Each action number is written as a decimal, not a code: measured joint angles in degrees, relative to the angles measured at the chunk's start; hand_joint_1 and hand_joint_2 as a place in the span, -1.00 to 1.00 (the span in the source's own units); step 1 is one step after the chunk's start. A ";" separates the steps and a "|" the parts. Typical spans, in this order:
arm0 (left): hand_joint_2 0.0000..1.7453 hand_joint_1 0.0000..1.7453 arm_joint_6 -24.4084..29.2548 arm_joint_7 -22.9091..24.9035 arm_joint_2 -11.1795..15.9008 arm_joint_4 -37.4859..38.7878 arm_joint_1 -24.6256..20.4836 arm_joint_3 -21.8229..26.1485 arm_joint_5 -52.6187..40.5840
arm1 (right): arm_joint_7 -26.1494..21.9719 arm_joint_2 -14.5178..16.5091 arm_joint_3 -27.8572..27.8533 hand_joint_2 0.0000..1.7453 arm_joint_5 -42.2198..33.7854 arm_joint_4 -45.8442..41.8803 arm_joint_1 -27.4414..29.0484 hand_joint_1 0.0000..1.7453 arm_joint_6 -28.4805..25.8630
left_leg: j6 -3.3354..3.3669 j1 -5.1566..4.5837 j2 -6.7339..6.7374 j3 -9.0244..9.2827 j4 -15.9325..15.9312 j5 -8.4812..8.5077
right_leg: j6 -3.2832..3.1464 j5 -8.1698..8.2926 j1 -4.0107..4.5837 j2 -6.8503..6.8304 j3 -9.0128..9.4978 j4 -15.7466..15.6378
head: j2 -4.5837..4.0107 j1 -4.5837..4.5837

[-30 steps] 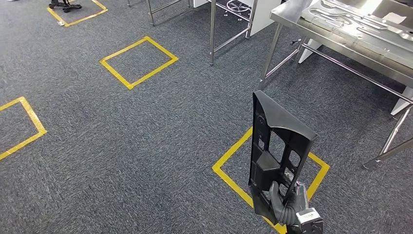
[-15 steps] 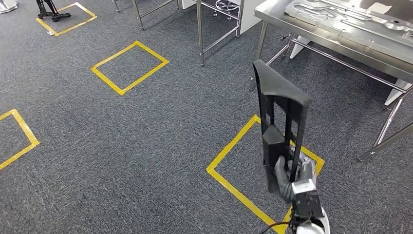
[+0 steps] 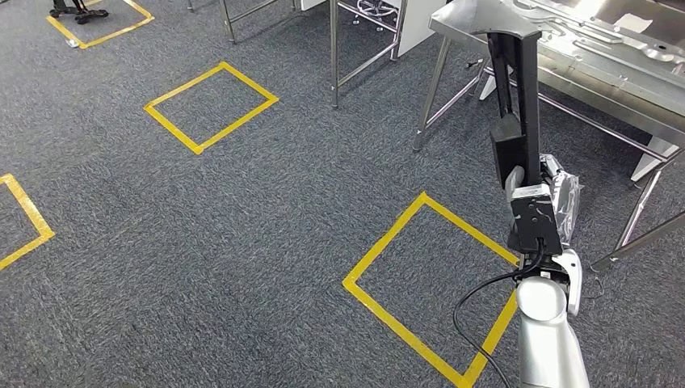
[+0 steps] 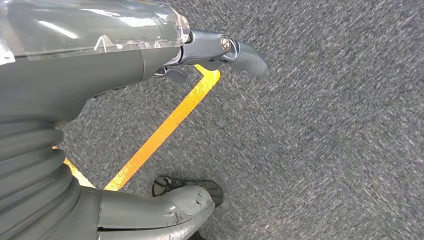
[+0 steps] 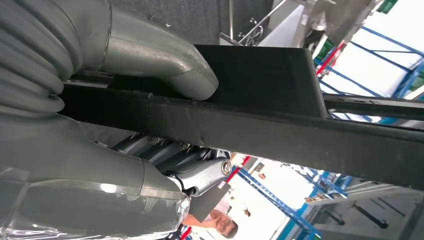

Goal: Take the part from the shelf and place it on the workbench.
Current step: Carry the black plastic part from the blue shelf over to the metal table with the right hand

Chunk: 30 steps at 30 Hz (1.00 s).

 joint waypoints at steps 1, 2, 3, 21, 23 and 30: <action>1.00 -1.00 -0.01 0.00 -0.02 0.00 0.06 0.00 0.00 | 0.04 -0.12 0.00 1.00 0.00 0.24 0.00 1.00 0.00 | -0.09 0.01 -0.04 0.38 0.02 -0.30 | 0.09 1.43 -0.12 -0.07 -0.43 -0.37 | 0.00 0.01; 1.00 -1.00 -0.03 0.00 -0.05 0.00 0.09 0.00 0.00 | 0.07 -0.21 0.00 1.00 0.00 0.41 -0.02 1.00 0.00 | -0.25 0.03 -0.08 0.86 0.06 -0.66 | 0.13 3.87 -0.26 -0.16 0.35 -3.05 | 0.00 0.03; 1.00 -1.00 -0.04 0.00 -0.09 0.00 0.10 0.00 0.00 | 0.08 -0.31 0.00 1.00 0.00 0.53 -0.07 1.00 0.00 | -0.47 0.05 -0.12 1.34 0.11 -1.08 | 0.11 6.52 -0.37 -0.29 1.82 -7.07 | 0.00 0.05; 1.00 -1.00 -0.66 0.16 -0.46 0.02 0.42 0.00 -0.38 | 0.95 -0.86 0.30 1.00 -3.38 1.12 -4.73 1.00 0.09 | -1.83 -0.24 -3.34 -2.79 2.10 1.80 | -2.68 5.91 0.53 2.11 8.99 -15.80 | 0.00 -0.52; 1.00 -1.00 -0.67 0.18 -0.51 0.02 0.42 0.00 -0.40 | 0.87 -0.97 0.31 1.00 -3.72 1.20 -4.88 1.00 0.33 | -1.49 -0.46 -2.88 -2.21 0.90 1.31 | -1.96 5.93 0.25 3.15 8.70 -15.92 | 0.00 -0.57; 1.00 -1.00 -1.42 0.54 -1.61 0.02 -0.96 -1.31 -3.41 | 1.81 -3.70 -1.03 1.00 -5.18 -0.56 -1.99 1.00 -0.33 | 0.16 -0.24 0.36 0.15 -0.92 0.61 | 0.09 0.70 -0.15 0.29 0.49 -1.73 | 0.00 -0.05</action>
